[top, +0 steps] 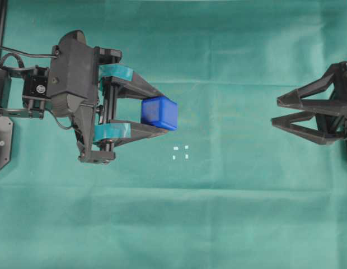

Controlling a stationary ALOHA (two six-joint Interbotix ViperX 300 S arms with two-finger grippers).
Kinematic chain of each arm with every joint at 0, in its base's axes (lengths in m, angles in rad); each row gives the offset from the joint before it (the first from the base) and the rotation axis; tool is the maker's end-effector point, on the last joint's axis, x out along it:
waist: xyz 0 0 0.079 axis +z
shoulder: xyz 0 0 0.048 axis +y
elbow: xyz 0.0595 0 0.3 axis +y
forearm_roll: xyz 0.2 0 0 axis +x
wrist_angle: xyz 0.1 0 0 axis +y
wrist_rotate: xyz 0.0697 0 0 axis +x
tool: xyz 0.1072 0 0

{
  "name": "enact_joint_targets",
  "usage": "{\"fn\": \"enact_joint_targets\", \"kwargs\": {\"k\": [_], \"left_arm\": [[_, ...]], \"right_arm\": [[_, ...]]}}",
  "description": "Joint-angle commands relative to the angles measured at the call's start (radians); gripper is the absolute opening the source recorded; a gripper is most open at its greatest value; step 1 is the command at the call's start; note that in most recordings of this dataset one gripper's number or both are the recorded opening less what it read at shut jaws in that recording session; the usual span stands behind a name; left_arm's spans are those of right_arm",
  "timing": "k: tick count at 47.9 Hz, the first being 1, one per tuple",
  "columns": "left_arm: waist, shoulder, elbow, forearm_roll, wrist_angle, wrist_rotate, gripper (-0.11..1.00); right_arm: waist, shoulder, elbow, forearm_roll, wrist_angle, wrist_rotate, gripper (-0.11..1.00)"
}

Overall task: Handover the blue block to the right arm after grasping it with the left arm, then place it in the designated position.
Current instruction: 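Move the open right gripper toward the cube held by the left gripper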

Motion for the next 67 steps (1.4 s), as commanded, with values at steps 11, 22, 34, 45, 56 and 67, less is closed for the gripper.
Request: {"fn": "enact_joint_targets", "kwargs": {"k": [11, 22, 34, 45, 56, 67], "left_arm": [[-0.002, -0.015, -0.012, 0.003, -0.005, -0.002, 0.47], [-0.002, -0.017, -0.012, 0.002, -0.003, -0.002, 0.47], [-0.002, -0.017, -0.011, 0.003, 0.002, -0.002, 0.47], [-0.002, -0.017, -0.011, 0.002, 0.002, -0.002, 0.47], [-0.002, -0.017, -0.011, 0.002, 0.002, -0.003, 0.47], [-0.002, -0.017, -0.011, 0.002, 0.002, -0.002, 0.47]], "right_arm": [[-0.002, 0.084, -0.081, 0.0, -0.015, 0.002, 0.93], [0.0, 0.207, -0.173, 0.0, -0.061, 0.002, 0.93], [-0.002, 0.35, -0.299, 0.0, -0.092, 0.0, 0.93], [-0.002, 0.483, -0.407, -0.002, -0.091, -0.018, 0.93], [-0.002, 0.572, -0.488, -0.002, -0.087, -0.041, 0.93], [-0.002, 0.618, -0.537, -0.002, -0.08, -0.044, 0.93]]}}
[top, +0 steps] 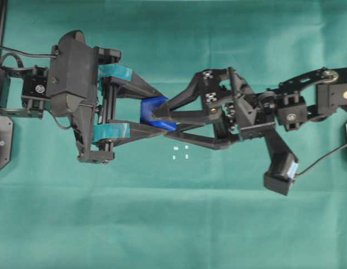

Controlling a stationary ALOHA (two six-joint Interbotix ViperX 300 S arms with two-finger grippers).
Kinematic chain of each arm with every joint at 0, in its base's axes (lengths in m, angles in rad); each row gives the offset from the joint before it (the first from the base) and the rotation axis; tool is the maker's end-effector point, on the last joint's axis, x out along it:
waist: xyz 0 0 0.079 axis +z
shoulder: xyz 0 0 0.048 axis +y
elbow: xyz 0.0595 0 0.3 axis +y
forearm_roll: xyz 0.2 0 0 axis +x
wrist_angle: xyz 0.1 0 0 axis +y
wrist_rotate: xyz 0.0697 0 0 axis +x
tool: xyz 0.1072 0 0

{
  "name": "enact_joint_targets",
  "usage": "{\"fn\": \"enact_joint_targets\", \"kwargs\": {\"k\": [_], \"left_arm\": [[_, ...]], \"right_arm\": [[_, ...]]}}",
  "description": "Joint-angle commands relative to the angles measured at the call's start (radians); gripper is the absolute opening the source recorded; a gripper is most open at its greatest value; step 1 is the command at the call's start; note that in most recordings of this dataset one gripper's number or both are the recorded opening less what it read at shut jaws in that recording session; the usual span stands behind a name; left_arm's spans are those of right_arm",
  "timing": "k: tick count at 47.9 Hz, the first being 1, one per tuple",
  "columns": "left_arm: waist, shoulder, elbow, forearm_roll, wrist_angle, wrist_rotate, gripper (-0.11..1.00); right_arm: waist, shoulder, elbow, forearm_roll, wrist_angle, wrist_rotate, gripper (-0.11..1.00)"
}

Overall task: Handover the blue block to the right arm after grasping it with the left arm, then place it in the designated position.
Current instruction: 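Move the open right gripper toward the cube held by the left gripper, then close the right gripper on the cube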

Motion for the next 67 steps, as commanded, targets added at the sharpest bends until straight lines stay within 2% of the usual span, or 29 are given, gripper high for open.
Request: {"fn": "enact_joint_targets", "kwargs": {"k": [1, 12, 34, 38, 44, 67], "left_arm": [[-0.002, -0.015, -0.011, 0.002, -0.008, 0.0, 0.47], [-0.002, -0.015, -0.011, 0.002, -0.006, -0.002, 0.47], [-0.002, -0.014, -0.012, 0.002, -0.008, -0.002, 0.47], [-0.002, -0.014, -0.012, 0.002, -0.008, -0.002, 0.47], [-0.002, -0.014, -0.012, 0.002, -0.005, -0.002, 0.47], [-0.005, -0.008, -0.018, 0.002, -0.002, 0.0, 0.47]], "right_arm": [[-0.002, 0.0, -0.044, -0.002, 0.003, 0.0, 0.93], [-0.002, 0.017, -0.063, -0.002, 0.043, 0.0, 0.93], [-0.002, 0.017, -0.063, -0.002, 0.048, 0.003, 0.92], [0.0, 0.017, -0.061, -0.003, 0.077, 0.005, 0.83], [0.0, 0.017, -0.064, -0.002, 0.087, 0.003, 0.53], [0.0, 0.017, -0.061, -0.002, 0.091, 0.011, 0.52]]}}
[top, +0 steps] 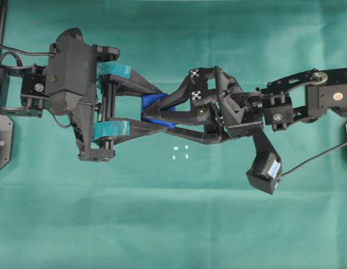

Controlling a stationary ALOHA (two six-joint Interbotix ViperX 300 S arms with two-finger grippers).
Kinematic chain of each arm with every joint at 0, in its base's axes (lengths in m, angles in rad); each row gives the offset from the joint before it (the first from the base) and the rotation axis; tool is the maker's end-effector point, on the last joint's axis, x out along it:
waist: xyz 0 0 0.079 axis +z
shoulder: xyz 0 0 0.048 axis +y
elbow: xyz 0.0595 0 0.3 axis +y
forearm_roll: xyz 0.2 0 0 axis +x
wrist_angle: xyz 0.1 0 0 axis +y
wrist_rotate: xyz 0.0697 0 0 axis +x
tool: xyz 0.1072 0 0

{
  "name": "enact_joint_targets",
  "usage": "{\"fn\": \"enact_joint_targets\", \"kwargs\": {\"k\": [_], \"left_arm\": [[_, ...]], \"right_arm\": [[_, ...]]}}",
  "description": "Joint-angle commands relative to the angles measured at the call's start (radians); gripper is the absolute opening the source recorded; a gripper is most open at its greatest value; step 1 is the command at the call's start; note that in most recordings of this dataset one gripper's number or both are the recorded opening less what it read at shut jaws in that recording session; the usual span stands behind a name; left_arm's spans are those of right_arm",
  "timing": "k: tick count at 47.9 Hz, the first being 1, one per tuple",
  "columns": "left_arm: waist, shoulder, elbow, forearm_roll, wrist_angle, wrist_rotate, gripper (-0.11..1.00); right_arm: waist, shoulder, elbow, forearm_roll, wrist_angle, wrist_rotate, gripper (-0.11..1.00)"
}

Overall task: Handover the blue block to the right arm after grasping it with the left arm, then place it in the designated position.
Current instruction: 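Close the right gripper on the cube, then open the left gripper and pull the cube away with the right gripper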

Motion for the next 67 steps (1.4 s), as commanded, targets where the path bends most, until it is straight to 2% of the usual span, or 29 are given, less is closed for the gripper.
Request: {"fn": "enact_joint_targets", "kwargs": {"k": [1, 16, 18, 24, 28, 40, 67], "left_arm": [[-0.011, -0.008, -0.018, 0.002, -0.003, 0.0, 0.47], [-0.014, -0.009, -0.017, 0.0, -0.009, -0.003, 0.48], [-0.014, -0.009, -0.017, 0.0, -0.011, -0.005, 0.54], [-0.011, -0.015, -0.011, 0.0, -0.011, -0.003, 0.88], [-0.009, -0.017, -0.009, 0.0, -0.011, -0.003, 0.99], [0.0, -0.026, -0.002, 0.0, -0.008, -0.005, 0.99], [0.008, -0.112, 0.069, 0.0, -0.006, -0.005, 0.99]], "right_arm": [[-0.006, -0.012, -0.028, 0.0, -0.002, 0.005, 0.52], [-0.006, -0.012, -0.028, 0.002, -0.003, 0.005, 0.52], [-0.006, -0.012, -0.026, 0.002, -0.003, 0.005, 0.52], [-0.005, -0.014, -0.026, 0.002, -0.002, 0.006, 0.52], [-0.005, -0.012, -0.026, 0.002, -0.002, 0.006, 0.52], [-0.003, -0.025, -0.014, 0.005, 0.002, 0.012, 0.52], [0.0, -0.216, 0.161, 0.006, 0.018, 0.014, 0.52]]}}
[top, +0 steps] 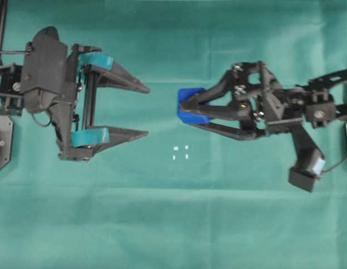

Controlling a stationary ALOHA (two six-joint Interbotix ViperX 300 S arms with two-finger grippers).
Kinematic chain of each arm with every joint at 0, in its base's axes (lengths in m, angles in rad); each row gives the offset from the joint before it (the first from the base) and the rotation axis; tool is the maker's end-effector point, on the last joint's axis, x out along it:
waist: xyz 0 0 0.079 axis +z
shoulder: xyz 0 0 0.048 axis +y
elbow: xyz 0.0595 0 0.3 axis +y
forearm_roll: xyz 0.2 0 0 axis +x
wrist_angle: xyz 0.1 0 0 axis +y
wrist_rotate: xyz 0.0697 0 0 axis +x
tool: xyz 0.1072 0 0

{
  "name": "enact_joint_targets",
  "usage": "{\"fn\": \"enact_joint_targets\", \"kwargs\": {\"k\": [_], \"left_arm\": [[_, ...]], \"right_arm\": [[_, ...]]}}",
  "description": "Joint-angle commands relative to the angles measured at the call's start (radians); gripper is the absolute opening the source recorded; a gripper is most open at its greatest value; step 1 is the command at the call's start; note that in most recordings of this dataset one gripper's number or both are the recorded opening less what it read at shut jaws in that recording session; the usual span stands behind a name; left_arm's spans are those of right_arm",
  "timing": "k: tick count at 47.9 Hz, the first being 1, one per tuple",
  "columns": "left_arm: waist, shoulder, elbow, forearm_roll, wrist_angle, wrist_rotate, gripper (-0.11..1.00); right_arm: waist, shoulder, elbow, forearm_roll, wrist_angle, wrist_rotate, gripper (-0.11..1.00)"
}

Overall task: Handover the blue block to the right arm after grasping it with the left arm, then place it in the designated position.
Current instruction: 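Open the left gripper and pull the cube away with the right gripper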

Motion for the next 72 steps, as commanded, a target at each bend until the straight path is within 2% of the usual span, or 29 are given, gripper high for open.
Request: {"fn": "enact_joint_targets", "kwargs": {"k": [1, 13, 23, 33, 41, 48, 55, 62, 72], "left_arm": [[0.005, -0.017, -0.008, 0.0, -0.006, 0.0, 0.99], [0.005, -0.011, -0.014, 0.0, -0.006, 0.0, 0.99], [0.006, -0.009, -0.014, 0.0, -0.006, 0.002, 0.99], [0.005, -0.009, -0.014, 0.0, -0.006, 0.003, 0.99], [0.005, -0.008, -0.014, 0.0, -0.008, 0.003, 0.99], [0.005, -0.009, -0.014, 0.0, -0.008, 0.005, 0.99], [0.005, -0.009, -0.014, 0.0, -0.008, 0.005, 0.99], [0.005, -0.008, -0.014, 0.0, -0.009, 0.005, 0.99], [0.005, -0.008, -0.015, 0.0, -0.009, 0.005, 0.99]], "right_arm": [[0.002, -0.034, -0.002, 0.005, 0.005, 0.006, 0.52], [0.003, -0.032, -0.003, 0.005, 0.015, 0.067, 0.52], [0.005, -0.034, -0.003, 0.015, 0.012, 0.212, 0.52], [0.003, -0.043, -0.005, 0.054, 0.015, 0.465, 0.52], [0.005, -0.051, -0.003, 0.081, 0.017, 0.713, 0.52], [0.005, -0.058, 0.002, 0.086, 0.023, 0.922, 0.52], [0.011, -0.063, 0.005, 0.084, 0.038, 1.071, 0.52], [0.02, -0.063, 0.005, 0.084, 0.064, 1.12, 0.52], [0.031, -0.063, 0.005, 0.086, 0.072, 1.121, 0.52]]}}
